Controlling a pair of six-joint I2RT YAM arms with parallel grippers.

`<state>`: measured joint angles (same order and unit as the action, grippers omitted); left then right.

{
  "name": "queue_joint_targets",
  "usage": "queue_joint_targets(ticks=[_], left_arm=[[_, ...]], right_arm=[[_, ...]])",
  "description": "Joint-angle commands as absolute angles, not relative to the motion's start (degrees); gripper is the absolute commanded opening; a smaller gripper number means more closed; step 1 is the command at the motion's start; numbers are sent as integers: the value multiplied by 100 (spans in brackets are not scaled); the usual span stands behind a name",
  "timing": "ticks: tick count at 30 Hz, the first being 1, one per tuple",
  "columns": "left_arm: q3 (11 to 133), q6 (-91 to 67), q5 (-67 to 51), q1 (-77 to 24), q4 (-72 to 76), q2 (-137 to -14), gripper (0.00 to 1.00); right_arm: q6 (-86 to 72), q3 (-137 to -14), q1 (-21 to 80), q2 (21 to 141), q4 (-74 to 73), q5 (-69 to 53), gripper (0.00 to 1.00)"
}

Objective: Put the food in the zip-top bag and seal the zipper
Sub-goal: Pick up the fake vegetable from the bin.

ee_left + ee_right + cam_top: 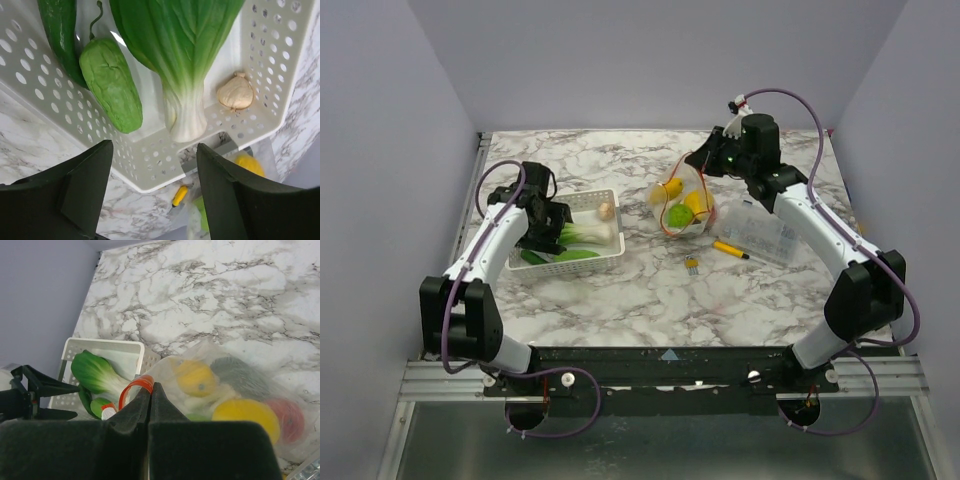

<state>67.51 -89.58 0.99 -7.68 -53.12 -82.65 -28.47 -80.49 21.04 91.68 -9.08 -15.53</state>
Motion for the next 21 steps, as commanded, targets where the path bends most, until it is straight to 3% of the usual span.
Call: queue_joint_targets(ticks=[1, 21], left_arm=[[6901, -9738, 286, -770, -5593, -8681, 64], [6861, -9971, 240, -765, -5582, -9861, 56]], right_arm=[[-2892, -8026, 2101, 8916, -565, -1706, 1], [-2905, -7997, 2101, 8928, -546, -1698, 1]])
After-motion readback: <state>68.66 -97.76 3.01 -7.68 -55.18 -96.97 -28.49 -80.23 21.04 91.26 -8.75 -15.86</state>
